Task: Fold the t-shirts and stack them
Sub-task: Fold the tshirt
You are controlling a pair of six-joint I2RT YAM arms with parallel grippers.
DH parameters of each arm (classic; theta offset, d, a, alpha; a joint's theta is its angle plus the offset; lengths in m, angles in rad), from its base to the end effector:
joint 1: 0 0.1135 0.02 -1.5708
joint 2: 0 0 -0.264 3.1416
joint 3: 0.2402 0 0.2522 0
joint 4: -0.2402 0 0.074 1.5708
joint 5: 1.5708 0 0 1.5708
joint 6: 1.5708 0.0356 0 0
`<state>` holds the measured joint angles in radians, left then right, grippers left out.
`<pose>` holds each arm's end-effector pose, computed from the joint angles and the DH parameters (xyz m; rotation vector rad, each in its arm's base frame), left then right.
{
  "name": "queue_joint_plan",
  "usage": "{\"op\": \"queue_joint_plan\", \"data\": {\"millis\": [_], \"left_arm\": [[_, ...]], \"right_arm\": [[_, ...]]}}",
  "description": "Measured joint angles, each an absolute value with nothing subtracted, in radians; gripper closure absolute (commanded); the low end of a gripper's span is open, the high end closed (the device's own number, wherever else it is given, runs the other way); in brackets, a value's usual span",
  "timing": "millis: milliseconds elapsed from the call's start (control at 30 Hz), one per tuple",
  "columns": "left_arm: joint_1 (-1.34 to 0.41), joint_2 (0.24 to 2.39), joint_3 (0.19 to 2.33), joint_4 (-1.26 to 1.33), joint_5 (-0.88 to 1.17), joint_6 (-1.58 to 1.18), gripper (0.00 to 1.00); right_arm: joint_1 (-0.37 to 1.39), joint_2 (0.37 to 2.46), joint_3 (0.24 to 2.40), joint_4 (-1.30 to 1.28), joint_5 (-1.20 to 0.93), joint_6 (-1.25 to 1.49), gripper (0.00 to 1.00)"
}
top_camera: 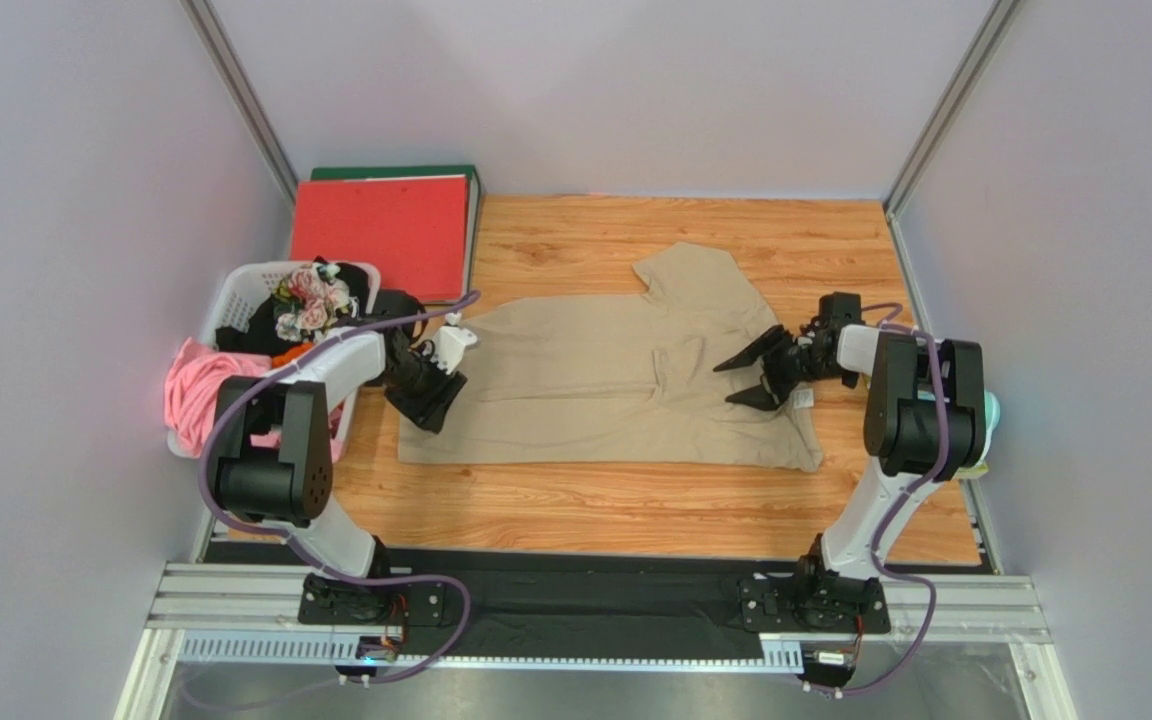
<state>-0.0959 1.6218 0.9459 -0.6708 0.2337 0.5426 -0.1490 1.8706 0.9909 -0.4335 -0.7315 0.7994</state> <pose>0.2841 -0.0356 0.1648 0.9339 2.7047 -0.2562 0.3259 -0.0249 0.1180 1.1999 2.6538 1.1760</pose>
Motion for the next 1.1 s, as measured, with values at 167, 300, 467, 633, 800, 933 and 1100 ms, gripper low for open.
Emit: {"op": "queue_joint_plan", "data": {"millis": [167, 300, 467, 633, 800, 933, 1100], "left_arm": [[-0.096, 1.575, 0.940, -0.773, 0.316, 0.579, 0.41], [-0.096, 1.532, 0.939, -0.858, 0.371, 0.617, 0.41], [-0.096, 1.507, 0.940, -0.932, 0.402, 0.651, 0.41], [-0.096, 1.507, 1.032, -0.991, 0.406, 0.645, 0.41], [-0.096, 1.545, 1.287, -0.929, 0.351, 0.558, 0.41], [-0.096, 1.697, 1.509, -0.850, 0.285, 0.472, 0.43], [-0.096, 1.962, 1.692, -0.805, 0.233, 0.405, 0.43]], "right_arm": [[-0.167, 1.845, 0.973, -0.476, -0.710, 0.776, 0.40], [-0.168, 1.816, 0.966, -0.517, -0.674, 0.750, 0.40], [-0.168, 1.742, 0.963, -0.593, -0.606, 0.733, 0.39], [-0.155, 1.658, 1.077, -0.685, -0.579, 0.737, 0.38], [-0.112, 1.702, 1.345, -0.677, -0.580, 0.745, 0.38], [-0.068, 1.832, 1.538, -0.633, -0.608, 0.760, 0.39], [-0.016, 2.035, 1.710, -0.627, -0.627, 0.759, 0.39]]}}
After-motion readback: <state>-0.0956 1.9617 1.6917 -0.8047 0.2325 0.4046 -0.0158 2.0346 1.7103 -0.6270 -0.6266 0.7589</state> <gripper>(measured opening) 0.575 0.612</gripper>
